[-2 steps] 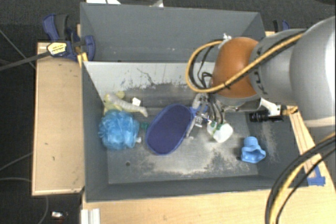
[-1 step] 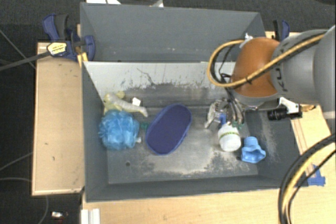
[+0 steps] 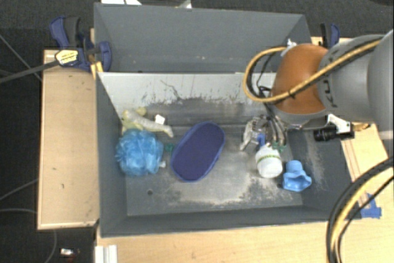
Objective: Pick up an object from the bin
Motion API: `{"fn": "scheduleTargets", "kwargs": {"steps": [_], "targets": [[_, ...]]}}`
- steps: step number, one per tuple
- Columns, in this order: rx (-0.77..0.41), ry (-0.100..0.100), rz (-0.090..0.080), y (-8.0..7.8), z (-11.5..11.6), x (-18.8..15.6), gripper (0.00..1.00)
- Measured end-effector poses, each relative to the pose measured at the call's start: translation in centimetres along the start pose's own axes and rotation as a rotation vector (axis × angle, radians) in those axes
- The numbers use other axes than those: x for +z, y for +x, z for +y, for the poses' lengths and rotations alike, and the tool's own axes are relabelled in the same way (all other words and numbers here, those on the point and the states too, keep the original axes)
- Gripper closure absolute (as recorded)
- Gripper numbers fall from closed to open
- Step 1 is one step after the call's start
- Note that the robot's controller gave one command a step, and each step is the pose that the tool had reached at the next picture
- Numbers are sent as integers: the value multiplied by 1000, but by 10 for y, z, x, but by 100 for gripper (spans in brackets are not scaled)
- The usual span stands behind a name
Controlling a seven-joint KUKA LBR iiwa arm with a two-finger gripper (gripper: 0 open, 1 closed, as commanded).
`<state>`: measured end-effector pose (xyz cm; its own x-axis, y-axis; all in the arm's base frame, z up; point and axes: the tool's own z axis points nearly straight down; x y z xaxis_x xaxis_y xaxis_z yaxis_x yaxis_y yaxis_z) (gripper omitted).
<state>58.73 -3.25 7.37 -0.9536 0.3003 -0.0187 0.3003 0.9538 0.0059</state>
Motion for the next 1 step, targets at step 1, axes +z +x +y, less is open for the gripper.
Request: {"fn": "scheduleTargets", "kwargs": {"steps": [1], "targets": [[0,0,3,1,0,-14,100]]}}
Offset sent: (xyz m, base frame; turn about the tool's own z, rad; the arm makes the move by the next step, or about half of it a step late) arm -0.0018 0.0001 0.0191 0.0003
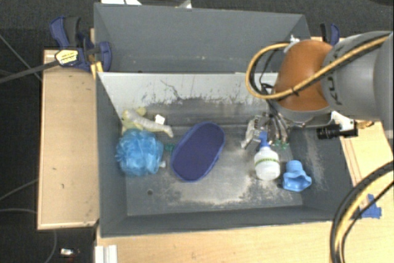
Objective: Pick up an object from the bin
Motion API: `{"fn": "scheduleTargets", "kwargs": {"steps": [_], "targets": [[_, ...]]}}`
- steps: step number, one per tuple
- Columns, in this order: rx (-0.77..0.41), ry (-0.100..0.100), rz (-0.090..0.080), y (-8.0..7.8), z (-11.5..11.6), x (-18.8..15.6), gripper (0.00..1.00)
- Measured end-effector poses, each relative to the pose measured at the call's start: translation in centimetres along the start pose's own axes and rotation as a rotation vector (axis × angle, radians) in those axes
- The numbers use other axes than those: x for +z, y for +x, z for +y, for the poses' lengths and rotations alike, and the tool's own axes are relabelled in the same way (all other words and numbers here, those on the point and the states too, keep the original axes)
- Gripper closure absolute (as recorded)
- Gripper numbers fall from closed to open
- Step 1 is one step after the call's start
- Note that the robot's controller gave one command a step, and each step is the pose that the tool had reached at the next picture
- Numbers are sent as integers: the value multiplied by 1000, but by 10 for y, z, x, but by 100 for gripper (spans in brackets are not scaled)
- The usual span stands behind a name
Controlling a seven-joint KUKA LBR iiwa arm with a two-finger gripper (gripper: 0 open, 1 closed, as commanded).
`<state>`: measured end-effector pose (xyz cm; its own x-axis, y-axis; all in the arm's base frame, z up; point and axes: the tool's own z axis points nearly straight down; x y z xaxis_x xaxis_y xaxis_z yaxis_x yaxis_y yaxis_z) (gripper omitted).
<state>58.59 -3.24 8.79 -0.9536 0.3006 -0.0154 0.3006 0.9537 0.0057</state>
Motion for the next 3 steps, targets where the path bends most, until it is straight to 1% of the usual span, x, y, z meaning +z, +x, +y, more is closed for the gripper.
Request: {"fn": "scheduleTargets", "kwargs": {"steps": [1,2,3], "targets": [[-1,-1,-3,-1,0,-24,100],[-2,0,0,-1,0,-48,100],[-3,-1,-2,-2,0,-75,100]]}}
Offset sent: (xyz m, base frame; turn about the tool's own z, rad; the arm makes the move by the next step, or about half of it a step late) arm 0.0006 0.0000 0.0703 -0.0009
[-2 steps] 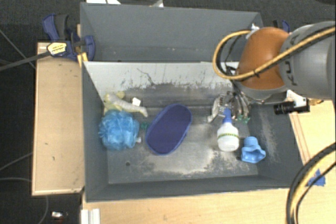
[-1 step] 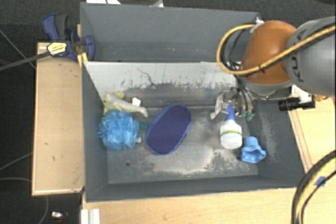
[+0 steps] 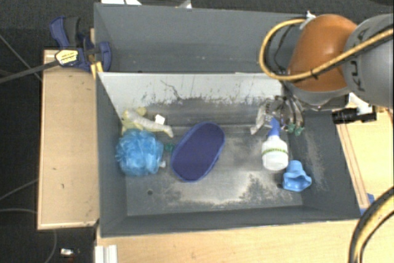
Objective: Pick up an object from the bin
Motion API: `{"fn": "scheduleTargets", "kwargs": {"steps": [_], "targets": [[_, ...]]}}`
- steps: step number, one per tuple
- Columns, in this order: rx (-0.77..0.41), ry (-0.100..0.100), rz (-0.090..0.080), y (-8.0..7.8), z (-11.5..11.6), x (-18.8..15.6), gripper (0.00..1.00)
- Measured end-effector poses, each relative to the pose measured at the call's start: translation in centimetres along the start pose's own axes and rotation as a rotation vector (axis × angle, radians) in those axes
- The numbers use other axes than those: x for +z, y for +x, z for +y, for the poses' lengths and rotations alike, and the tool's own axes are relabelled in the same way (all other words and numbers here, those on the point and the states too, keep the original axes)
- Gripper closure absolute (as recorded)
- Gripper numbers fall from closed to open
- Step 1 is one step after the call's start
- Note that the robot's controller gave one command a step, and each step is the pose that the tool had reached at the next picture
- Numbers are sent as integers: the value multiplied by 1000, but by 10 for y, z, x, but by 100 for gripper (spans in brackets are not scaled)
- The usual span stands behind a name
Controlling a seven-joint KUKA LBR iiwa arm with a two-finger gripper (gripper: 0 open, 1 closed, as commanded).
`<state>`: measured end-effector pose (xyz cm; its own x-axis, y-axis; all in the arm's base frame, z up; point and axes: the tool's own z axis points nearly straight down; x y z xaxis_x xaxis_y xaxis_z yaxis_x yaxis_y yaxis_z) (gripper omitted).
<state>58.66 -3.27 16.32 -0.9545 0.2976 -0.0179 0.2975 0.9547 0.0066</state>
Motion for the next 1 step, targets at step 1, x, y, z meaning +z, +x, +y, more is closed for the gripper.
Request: {"fn": "scheduleTargets", "kwargs": {"steps": [1], "targets": [[-1,-1,-4,-1,0,-18,100]]}}
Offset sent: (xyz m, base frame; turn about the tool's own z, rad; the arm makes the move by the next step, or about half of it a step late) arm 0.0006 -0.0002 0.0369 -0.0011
